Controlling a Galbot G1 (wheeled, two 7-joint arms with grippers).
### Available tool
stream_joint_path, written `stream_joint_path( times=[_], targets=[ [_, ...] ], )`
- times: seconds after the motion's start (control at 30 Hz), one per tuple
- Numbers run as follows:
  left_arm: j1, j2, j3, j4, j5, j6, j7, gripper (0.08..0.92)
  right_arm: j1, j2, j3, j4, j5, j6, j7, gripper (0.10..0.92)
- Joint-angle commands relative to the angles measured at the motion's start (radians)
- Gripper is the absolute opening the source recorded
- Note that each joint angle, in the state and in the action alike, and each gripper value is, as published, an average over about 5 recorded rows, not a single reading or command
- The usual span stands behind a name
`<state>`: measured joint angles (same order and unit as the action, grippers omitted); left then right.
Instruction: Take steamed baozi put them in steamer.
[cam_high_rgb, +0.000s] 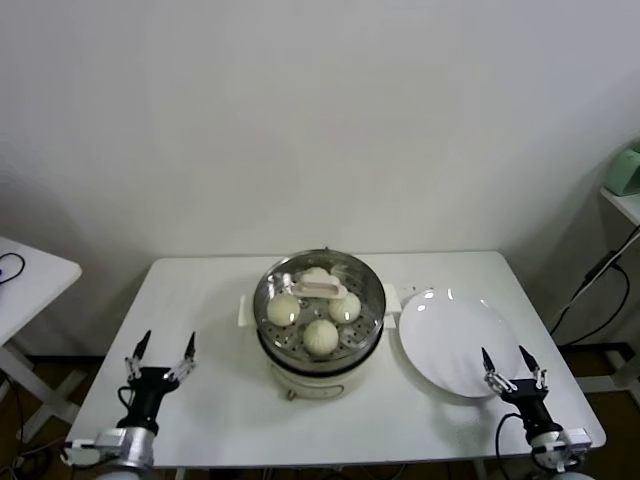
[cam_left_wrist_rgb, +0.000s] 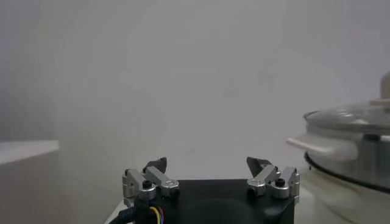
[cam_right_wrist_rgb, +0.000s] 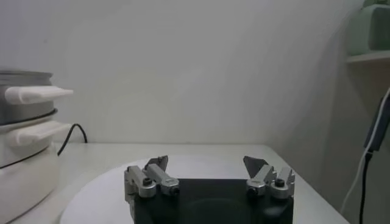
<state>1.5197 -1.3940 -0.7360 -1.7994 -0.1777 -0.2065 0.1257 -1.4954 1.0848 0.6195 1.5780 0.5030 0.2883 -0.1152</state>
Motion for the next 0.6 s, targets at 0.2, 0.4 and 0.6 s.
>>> stream_joint_path(
  times=[0.2, 0.4, 0.6],
  targets=[
    [0.03, -0.005, -0.035, 0.083, -0.098, -0.112, 0.002, 0.823, 0.003, 0.001, -0.001, -0.004, -0.002, 0.0, 0.001, 0.823],
    [0.026, -0.008, -0.03, 0.082, -0.087, -0.108, 0.002, 0.823, 0.005, 0.0, -0.003, -0.005, 0.001, 0.001, 0.001, 0.823],
    [0.028, -0.011, -0.026, 0.083, -0.076, -0.107, 0.002, 0.823, 0.008, 0.002, -0.002, 0.0, 0.001, 0.001, 0.0, 0.823]
  ],
)
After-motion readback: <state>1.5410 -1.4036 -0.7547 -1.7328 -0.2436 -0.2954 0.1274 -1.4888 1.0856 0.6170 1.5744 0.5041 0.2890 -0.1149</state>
